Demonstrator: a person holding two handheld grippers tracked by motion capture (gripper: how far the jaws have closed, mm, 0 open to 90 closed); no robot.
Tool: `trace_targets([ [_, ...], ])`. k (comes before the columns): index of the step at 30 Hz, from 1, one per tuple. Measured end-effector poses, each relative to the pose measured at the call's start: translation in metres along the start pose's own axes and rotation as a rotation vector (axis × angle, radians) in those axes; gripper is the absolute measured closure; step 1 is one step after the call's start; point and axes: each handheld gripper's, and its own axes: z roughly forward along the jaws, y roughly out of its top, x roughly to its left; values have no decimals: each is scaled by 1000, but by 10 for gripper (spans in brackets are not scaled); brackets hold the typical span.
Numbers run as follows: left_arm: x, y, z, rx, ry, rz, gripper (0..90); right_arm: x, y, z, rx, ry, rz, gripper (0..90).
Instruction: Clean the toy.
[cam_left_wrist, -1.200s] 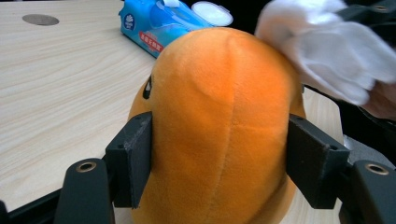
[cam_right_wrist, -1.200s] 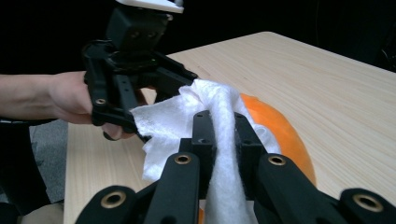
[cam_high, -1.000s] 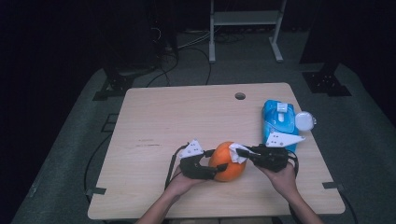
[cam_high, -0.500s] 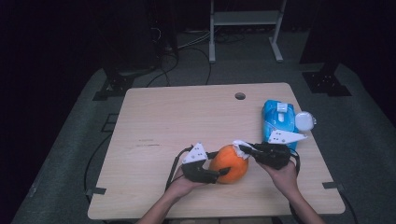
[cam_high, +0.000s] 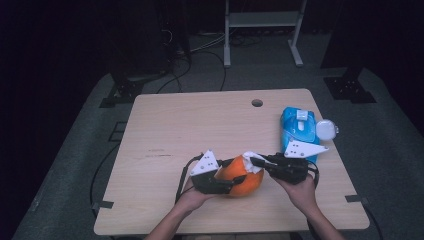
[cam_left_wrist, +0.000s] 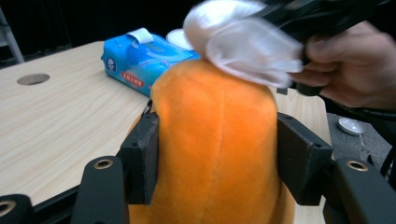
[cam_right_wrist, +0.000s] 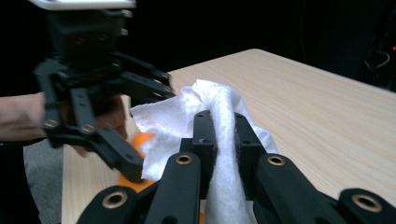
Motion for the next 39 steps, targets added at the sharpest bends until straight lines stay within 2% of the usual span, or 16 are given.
trace_targets([
  [3, 1, -1, 2, 30, -9, -9, 389, 0, -2, 2, 12, -3, 11, 823],
  [7, 1, -7, 9, 58, -15, -14, 380, 13, 0, 10, 41, 10, -49, 822],
  [9, 2, -7, 10, 68, -6, 3, 326, 15, -1, 14, 51, 8, -66, 822],
  [12, 7, -11, 10, 54, -19, -10, 191, 9, -4, 15, 66, 11, -44, 823],
  [14, 10, -13, 10, 60, -20, -11, 141, 6, -6, 14, 67, -1, -39, 823],
  [17, 16, -18, 10, 54, -40, -19, 107, 0, -8, 9, 62, -18, -25, 822],
  [20, 18, -26, 18, 74, -55, -36, 82, -7, -11, 7, 55, -21, 6, 823],
  [22, 18, -30, 22, 86, -59, -31, 64, -9, -11, 7, 58, -20, 10, 823],
  [24, 16, -30, 24, 91, -66, -34, 66, -7, -11, 7, 60, -23, 9, 823],
  [27, 13, -29, 22, 97, -54, -2, 214, 1, -8, 8, 54, -12, 0, 823],
  [29, 8, -26, 21, 102, -40, 26, 285, 9, -6, 13, 56, 10, -21, 823],
  [31, 7, -23, 18, 96, -33, 37, 336, 13, -5, 15, 60, 10, -45, 823],
  [34, 10, -12, 8, 40, -36, 9, 372, 5, -3, 8, 44, -7, -33, 823],
  [35, 10, -8, 4, 24, -34, 7, 374, -1, -4, 4, 37, -21, -14, 823],
  [37, 10, -4, 0, 17, -30, 11, 376, -10, -9, 0, 18, -23, 37, 823],
  [39, 10, -4, -1, 35, -28, 15, 375, -12, -10, 1, 26, -22, 38, 823],
])
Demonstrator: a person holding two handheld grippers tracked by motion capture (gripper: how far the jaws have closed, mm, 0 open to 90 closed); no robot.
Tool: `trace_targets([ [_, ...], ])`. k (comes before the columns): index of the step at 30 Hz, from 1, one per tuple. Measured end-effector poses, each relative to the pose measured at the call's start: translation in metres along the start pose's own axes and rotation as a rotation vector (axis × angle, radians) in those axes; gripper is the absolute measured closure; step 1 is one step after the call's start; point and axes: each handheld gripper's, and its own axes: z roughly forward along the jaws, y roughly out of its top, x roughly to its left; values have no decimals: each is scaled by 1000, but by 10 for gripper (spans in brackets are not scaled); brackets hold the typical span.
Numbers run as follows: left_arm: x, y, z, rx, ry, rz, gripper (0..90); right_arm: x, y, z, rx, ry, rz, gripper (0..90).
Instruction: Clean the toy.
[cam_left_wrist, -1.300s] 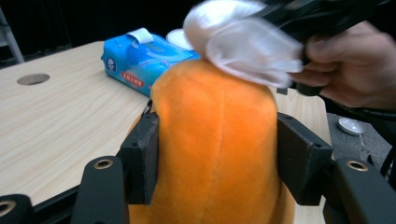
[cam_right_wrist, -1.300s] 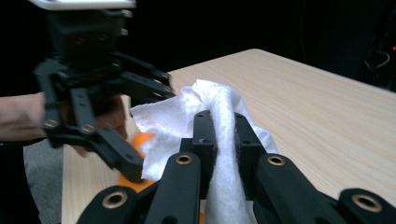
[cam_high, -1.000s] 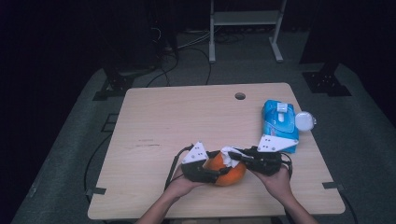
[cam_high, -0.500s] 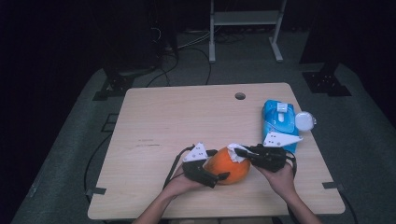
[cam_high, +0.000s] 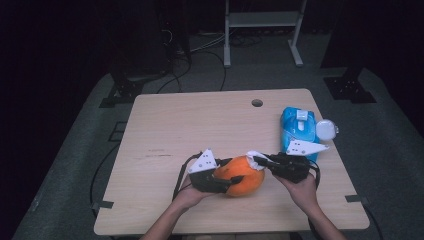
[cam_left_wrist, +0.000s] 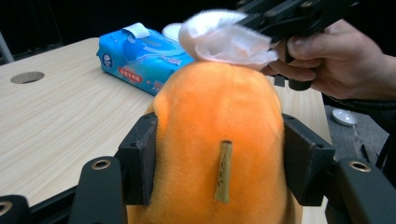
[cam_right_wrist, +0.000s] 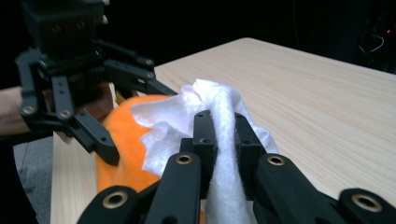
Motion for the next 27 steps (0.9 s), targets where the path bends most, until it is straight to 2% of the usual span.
trace_targets([
  [3, 3, -5, 3, 37, -6, -16, 374, 4, -1, 5, 26, -10, -14, 825],
  [5, 1, -6, 7, 60, 0, -9, 371, 6, -2, 8, 34, -9, -15, 825],
  [10, -2, -7, 12, 74, 8, 9, 365, 21, 2, 15, 32, 49, -36, 823],
  [13, -2, -8, 12, 73, 5, 17, 346, 26, 3, 18, 49, 46, -81, 822],
  [16, 1, -10, 14, 57, -16, -1, 231, 18, 1, 16, 56, 40, -56, 822],
  [21, 9, -14, 11, 38, -37, -26, 127, 6, -6, 12, 64, 17, -20, 822],
  [25, 15, -25, 17, 73, -54, -60, 102, -4, -10, 8, 58, 6, 17, 822],
  [27, 13, -26, 19, 75, -45, -49, 125, -5, -10, 9, 60, 7, 19, 822],
])
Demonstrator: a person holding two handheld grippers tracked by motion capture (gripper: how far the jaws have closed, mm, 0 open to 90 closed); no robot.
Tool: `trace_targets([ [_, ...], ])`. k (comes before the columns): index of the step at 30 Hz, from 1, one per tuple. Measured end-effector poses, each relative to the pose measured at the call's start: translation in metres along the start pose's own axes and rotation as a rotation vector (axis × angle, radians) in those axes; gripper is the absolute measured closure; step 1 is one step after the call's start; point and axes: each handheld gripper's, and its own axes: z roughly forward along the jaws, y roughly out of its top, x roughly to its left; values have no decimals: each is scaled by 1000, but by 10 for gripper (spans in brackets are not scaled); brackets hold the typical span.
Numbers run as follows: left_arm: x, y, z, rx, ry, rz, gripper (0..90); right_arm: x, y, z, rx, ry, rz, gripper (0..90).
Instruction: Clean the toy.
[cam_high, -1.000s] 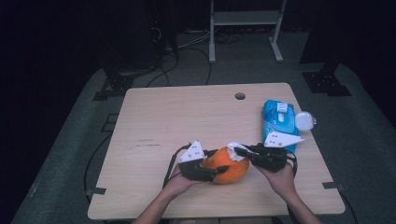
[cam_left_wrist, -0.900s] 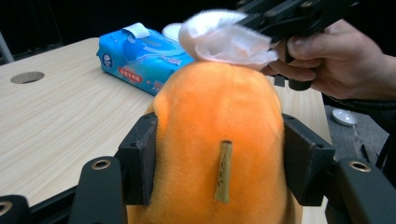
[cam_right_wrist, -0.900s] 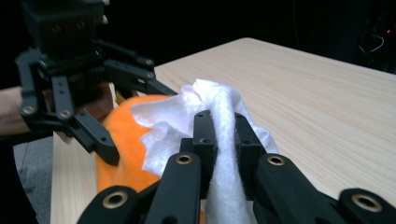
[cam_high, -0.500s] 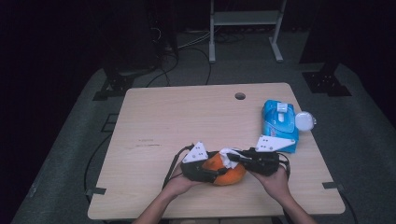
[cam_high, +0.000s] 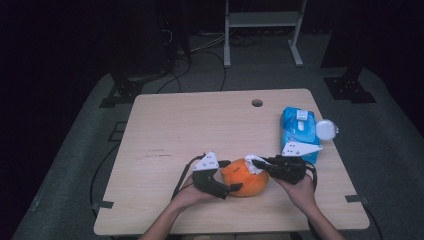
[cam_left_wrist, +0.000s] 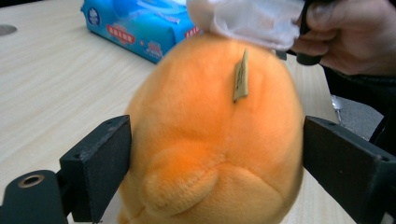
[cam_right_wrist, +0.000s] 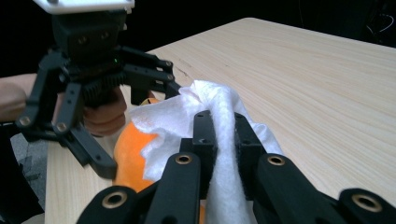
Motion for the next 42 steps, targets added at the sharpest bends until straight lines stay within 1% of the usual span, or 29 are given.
trace_targets([
  [1, -1, 1, 0, 6, 13, 6, 159, 1, 0, 0, 1, -4, -6, 822],
  [2, -2, 1, 0, 5, 21, 6, 199, 4, 1, 1, -2, -7, -13, 823],
  [3, -2, 1, 0, 2, 25, 3, 220, 7, 3, 1, -5, -3, -17, 823],
  [4, -3, 1, 1, -3, 33, -2, 231, 10, 4, 2, -8, 5, -21, 822],
  [5, -3, 1, 2, -6, 37, -2, 241, 16, 6, 5, -14, 26, -35, 822],
  [6, -4, 1, 3, -5, 39, 2, 244, 20, 7, 7, -12, 36, -44, 821],
  [8, -5, 1, 3, 0, 42, 5, 246, 31, 9, 13, 7, 53, -79, 821],
  [10, -4, 1, 1, -1, 40, 7, 246, 35, 10, 16, 19, 44, -113, 821],
  [12, -3, 2, 0, -7, 36, 4, 247, 28, 10, 15, 20, 47, -96, 822],
  [16, -3, 1, 1, -10, 30, 11, 249, 11, 4, 5, 18, 12, -51, 823],
  [17, -2, 1, 1, -14, 24, 15, 247, 9, 3, 3, 19, 3, -42, 822],
  [19, -2, 0, 2, -23, 11, 14, 212, 5, 1, 0, 18, 3, -28, 822],
  [21, 0, -1, 3, -27, -3, -2, 145, 7, 1, 0, 23, 1, -36, 822],
  [23, 1, -2, 3, -9, -3, -17, 96, 10, 1, 1, 25, 6, -44, 822],
  [24, 2, -2, 3, -9, -10, -25, 77, 11, 1, 1, 26, 9, -47, 822],
  [26, 4, -4, 3, -11, -20, -28, 76, 12, 2, 2, 28, 10, -50, 821],
  [31, 5, -7, 2, 2, -37, 5, 81, 8, 1, 2, 27, 13, -36, 821],
  [35, 7, -8, 0, 6, -49, 17, 85, 6, 0, 0, 24, 8, -28, 821],
  [40, 6, -9, 2, 17, -36, 48, 84, 1, -1, 0, 22, 7, -13, 822],
  [42, 6, -9, 3, 16, -32, 46, 84, 0, -2, 0, 24, 7, -9, 821],
])
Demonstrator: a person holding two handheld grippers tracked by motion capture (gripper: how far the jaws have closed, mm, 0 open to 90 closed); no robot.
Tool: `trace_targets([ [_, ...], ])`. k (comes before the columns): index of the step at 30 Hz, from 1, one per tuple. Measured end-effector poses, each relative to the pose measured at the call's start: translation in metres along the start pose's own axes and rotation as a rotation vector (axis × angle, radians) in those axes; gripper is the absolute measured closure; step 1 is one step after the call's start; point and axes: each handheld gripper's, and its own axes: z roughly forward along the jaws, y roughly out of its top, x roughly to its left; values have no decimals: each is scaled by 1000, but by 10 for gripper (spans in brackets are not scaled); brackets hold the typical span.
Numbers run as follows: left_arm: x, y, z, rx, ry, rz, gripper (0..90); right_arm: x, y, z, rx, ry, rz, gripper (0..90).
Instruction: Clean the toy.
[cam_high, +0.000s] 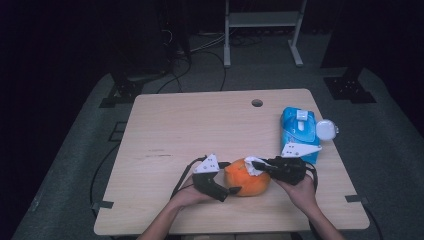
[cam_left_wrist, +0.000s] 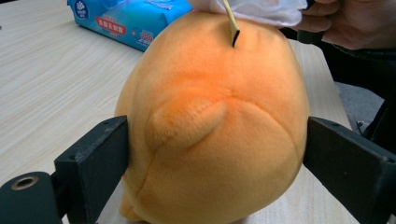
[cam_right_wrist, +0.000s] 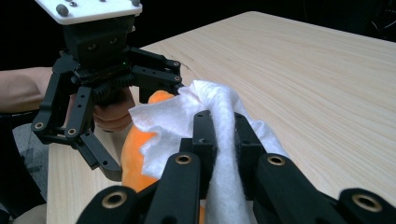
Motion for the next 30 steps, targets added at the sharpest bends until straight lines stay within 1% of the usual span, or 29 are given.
trace_targets([
  [4, -1, -2, 4, 15, 8, 6, 76, 2, 0, 0, -1, -4, -2, 821],
  [6, -2, -2, 5, 26, 13, 23, 69, 4, 1, 2, -2, -1, -8, 821],
  [10, -4, -2, 6, 27, 25, 19, 73, 8, 3, 3, -5, -3, -20, 821],
  [11, -5, 0, 5, 31, 25, 21, 101, 9, 3, 3, -2, -2, -18, 821],
  [12, -7, 2, 4, 34, 34, 20, 147, 9, 3, 3, -5, -3, -18, 821],
  [13, -7, 4, 2, 33, 42, 14, 223, 8, 4, 2, -12, -1, -16, 821],
  [14, -8, 7, 0, 31, 42, 4, 256, 8, 4, 1, -16, -2, -11, 821],
  [15, -8, 9, -1, 26, 44, 1, 297, 8, 5, 0, -24, -2, -9, 821],
  [17, -9, 15, -7, 5, 37, -11, 324, 6, 6, -3, -39, 1, 4, 821],
  [19, -10, 23, -16, -32, 32, -15, 334, 5, 6, -5, -52, 1, 13, 823],
  [23, -15, 40, -34, -82, 34, 9, 335, 1, 5, -7, -97, 38, 55, 824],
  [25, -18, 45, -40, -87, 40, 28, 335, 1, 4, -5, -104, 61, 74, 824],
  [27, -18, 46, -44, -78, 42, 38, 334, 2, 3, -1, -91, 74, 77, 823],
  [28, -18, 45, -43, -47, 50, 48, 333, 2, 2, 0, -84, 75, 75, 823],
  [29, -18, 43, -41, -13, 59, 60, 332, 2, 1, 3, -66, 75, 73, 823],
  [30, -18, 41, -39, 9, 64, 64, 332, 1, 0, 6, -43, 67, 69, 823],
])
